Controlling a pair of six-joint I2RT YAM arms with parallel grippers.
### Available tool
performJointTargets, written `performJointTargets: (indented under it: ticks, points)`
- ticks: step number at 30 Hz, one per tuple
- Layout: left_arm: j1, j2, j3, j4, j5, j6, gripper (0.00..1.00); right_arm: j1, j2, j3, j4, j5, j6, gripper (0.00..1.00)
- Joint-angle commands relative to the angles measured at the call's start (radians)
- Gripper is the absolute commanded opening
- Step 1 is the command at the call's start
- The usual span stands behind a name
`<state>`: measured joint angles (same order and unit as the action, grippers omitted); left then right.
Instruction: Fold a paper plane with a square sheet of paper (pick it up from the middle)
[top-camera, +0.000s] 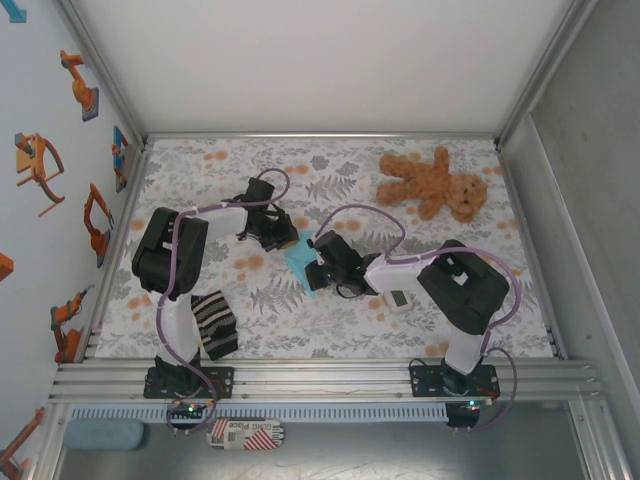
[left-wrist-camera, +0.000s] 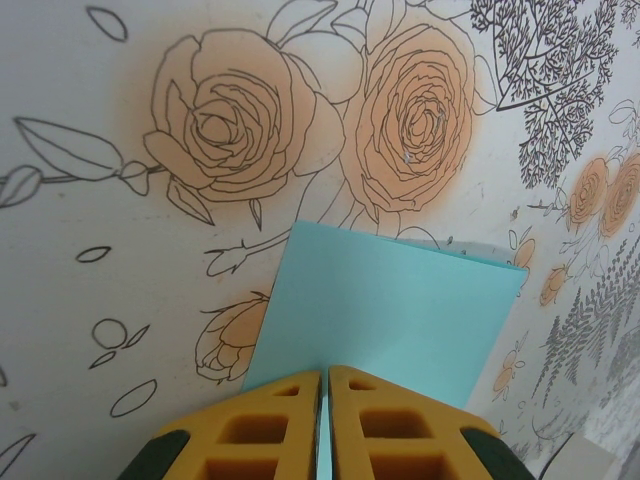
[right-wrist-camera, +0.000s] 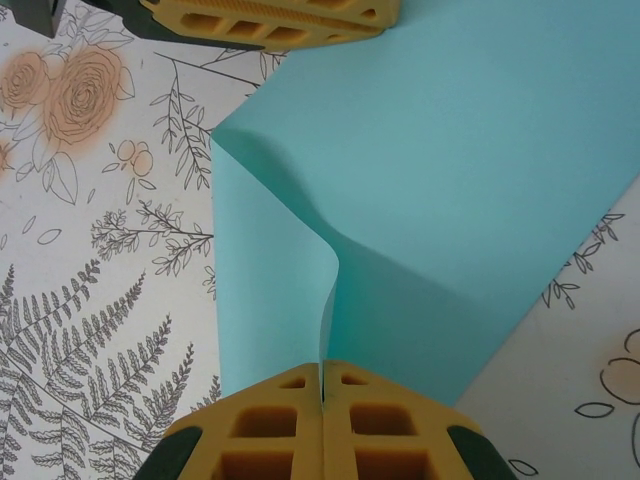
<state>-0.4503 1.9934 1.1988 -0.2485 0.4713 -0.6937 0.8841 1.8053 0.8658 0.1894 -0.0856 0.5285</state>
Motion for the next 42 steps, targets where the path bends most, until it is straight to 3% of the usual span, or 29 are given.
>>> performJointTargets:
  ticks: [1,18,25,35,42]
  points:
    - [-0.006,0.042,0.002,-0.067,-0.022,0.023,0.11,-0.006,0.009,0.001,-0.014,0.024,0.023,0.00]
    - [-0.004,0.017,0.023,-0.074,-0.002,0.020,0.11,-0.008,0.034,0.011,-0.028,0.015,0.022,0.00]
    - [-0.002,-0.125,0.047,-0.086,-0.004,0.001,0.17,-0.008,0.042,0.018,-0.033,0.009,0.025,0.00]
    - [-0.049,-0.345,-0.230,0.031,0.029,-0.119,0.13,-0.008,0.045,0.024,-0.031,0.001,0.021,0.00]
    - [-0.094,-0.326,-0.288,0.068,0.047,-0.158,0.10,-0.010,0.045,0.027,-0.036,0.001,0.021,0.00]
